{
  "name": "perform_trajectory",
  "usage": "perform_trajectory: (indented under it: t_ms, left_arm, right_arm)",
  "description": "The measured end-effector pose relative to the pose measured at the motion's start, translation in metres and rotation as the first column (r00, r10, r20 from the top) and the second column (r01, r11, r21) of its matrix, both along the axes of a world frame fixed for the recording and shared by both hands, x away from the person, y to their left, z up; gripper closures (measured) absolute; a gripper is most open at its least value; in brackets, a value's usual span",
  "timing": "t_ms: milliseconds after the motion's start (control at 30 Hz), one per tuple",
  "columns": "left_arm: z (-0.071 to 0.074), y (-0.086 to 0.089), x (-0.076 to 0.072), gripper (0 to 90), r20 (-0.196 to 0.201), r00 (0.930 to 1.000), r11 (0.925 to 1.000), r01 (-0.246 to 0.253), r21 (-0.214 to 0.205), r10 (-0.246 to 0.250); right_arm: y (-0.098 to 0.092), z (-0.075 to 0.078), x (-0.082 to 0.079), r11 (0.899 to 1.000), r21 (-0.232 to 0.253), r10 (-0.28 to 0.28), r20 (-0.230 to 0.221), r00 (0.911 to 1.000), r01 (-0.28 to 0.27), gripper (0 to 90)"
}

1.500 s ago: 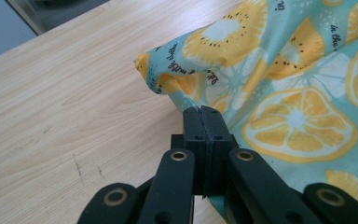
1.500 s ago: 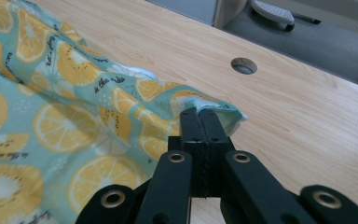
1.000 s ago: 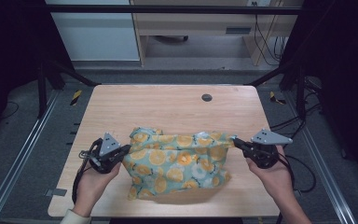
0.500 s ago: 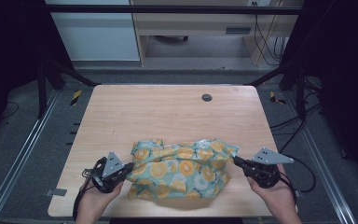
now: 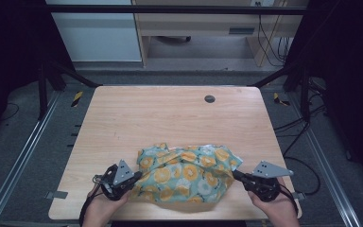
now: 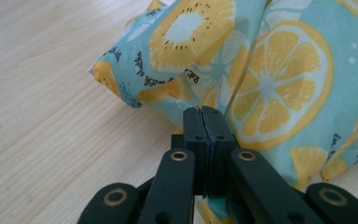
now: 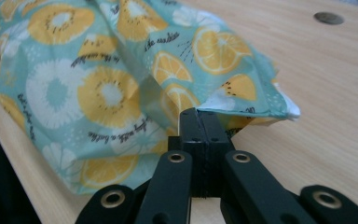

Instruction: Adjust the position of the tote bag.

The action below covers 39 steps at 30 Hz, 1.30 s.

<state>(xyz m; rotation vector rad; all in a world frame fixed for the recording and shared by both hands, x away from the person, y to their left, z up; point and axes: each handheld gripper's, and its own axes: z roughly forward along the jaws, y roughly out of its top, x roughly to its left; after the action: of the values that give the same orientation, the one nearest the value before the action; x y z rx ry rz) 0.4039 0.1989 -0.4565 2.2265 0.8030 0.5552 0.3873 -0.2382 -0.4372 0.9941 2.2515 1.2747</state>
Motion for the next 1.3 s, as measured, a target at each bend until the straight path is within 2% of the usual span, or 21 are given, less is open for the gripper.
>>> perform_trajectory:
  t_ms: [233, 400, 567, 900, 1100, 1300]
  left_arm:
    - [-0.007, -0.004, 0.003, 89.9, -0.015, 0.9999, 0.9996, 0.009, 0.026, -0.009]
    - [-0.013, -0.006, 0.005, 89.5, -0.038, 0.9991, 0.9994, 0.020, 0.029, -0.019]
    - [-0.016, -0.008, 0.006, 89.5, -0.047, 0.9986, 0.9989, 0.026, 0.038, -0.025]
    - [-0.020, -0.008, 0.009, 89.4, -0.073, 0.9971, 0.9994, 0.024, 0.025, -0.022]
    - [-0.023, -0.012, 0.011, 89.5, -0.084, 0.9960, 0.9986, 0.033, 0.040, -0.030]
    - [-0.026, -0.012, 0.015, 89.6, -0.104, 0.9942, 0.9988, 0.032, 0.036, -0.028]
  right_arm:
    - [0.008, -0.017, 0.000, 0.998, -0.034, 0.051, -0.047, 0.9976, -0.052, 90.0]
    - [0.015, -0.023, 0.000, 0.993, -0.075, 0.089, -0.079, 0.9929, -0.095, 90.0]
    - [0.020, -0.029, 0.002, 0.988, -0.094, 0.112, -0.108, 0.9878, -0.123, 90.0]
    - [0.020, -0.034, 0.008, 0.985, -0.118, 0.112, -0.130, 0.9851, -0.128, 90.0]
    - [0.019, -0.036, 0.012, 0.984, -0.134, 0.101, -0.140, 0.9851, -0.120, 90.0]
    - [0.016, -0.039, 0.019, 0.982, -0.157, 0.082, -0.151, 0.9850, -0.106, 90.0]
